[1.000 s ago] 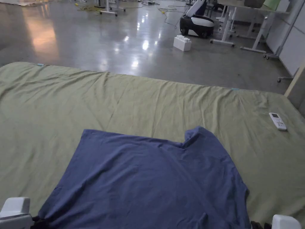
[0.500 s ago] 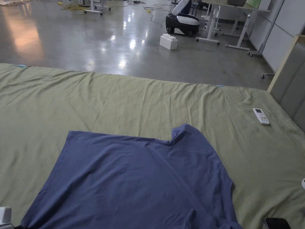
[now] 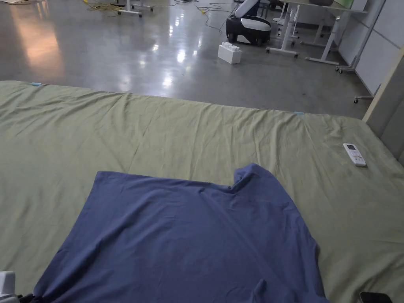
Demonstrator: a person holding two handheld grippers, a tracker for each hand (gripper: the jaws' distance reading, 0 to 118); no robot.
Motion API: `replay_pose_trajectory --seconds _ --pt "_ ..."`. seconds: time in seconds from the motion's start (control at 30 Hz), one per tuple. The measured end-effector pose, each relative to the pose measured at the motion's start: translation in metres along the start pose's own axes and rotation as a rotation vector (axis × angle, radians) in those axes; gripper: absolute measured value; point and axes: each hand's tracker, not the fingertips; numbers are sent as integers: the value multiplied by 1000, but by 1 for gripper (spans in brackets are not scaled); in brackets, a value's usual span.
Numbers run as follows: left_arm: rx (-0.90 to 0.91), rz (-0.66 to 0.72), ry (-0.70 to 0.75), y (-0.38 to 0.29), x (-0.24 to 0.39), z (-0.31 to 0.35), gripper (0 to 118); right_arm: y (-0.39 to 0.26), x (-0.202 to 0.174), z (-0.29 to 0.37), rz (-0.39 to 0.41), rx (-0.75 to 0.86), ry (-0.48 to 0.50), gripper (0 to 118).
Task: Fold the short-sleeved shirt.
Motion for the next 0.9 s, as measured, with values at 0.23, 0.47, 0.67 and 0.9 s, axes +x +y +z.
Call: replay_pose_trajectory --seconds 0.23,0.47,0.67,0.9 --pt "113 4 -37 30 2 12 8 31 9 17 -68 115 32 4" --pt "154 -18 -21 83 14 -9 8 94 9 7 -43 179 14 4" --pt "151 -22 21 128 23 -52 8 155 9 -34 -49 181 -3 4" --pt "119 -22 53 165 30 -108 8 207 10 -103 -46 131 6 4"
